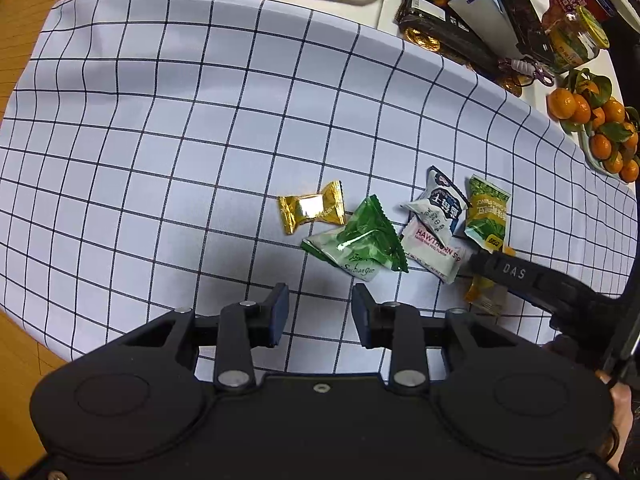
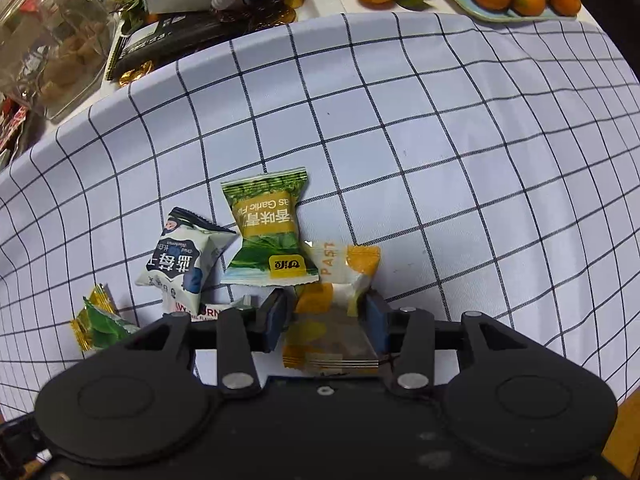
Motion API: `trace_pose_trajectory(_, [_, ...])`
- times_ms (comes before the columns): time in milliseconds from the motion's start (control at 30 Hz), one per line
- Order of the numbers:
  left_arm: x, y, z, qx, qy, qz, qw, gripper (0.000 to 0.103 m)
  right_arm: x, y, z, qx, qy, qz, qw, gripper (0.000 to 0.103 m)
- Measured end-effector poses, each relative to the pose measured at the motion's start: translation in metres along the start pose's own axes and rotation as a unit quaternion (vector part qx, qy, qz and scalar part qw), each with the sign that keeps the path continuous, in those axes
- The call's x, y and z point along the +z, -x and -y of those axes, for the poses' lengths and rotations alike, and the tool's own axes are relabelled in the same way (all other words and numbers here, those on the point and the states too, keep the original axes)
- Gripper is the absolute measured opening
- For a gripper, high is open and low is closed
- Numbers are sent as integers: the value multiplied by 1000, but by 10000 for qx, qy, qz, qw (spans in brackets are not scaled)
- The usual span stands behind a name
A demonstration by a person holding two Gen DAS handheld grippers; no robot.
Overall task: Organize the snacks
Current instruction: 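Lift the pastry packet with the right tool while the left tool moves toward the gold candy, then grasp the gold wrapped candy with the left tool and lift it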
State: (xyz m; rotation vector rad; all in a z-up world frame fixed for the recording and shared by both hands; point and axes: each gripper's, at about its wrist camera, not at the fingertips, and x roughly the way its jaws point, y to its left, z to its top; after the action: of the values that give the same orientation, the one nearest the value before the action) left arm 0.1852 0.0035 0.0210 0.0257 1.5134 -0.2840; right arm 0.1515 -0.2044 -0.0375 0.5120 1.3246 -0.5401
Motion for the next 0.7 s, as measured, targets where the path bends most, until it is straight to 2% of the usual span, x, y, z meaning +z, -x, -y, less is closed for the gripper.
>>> trace_pose_trajectory(200, [2,0,-6,124,160,149,9997,43,-3,1,3,58,63,-130,9999,36])
trace_pose_trajectory(333, [3,-3,-4,12,171,167,9997,43,-6,3,9,210,-6,-358,9991,35])
trace_pose_trajectory(533, [7,-4,4,-3,151,454,9989,43,-15,15,10,8,259,-152,9995,35])
trace_pose_trajectory(700, [18,-9,8,304,225,860,9956,43,-23,27,16,100,311,-106,9994,35])
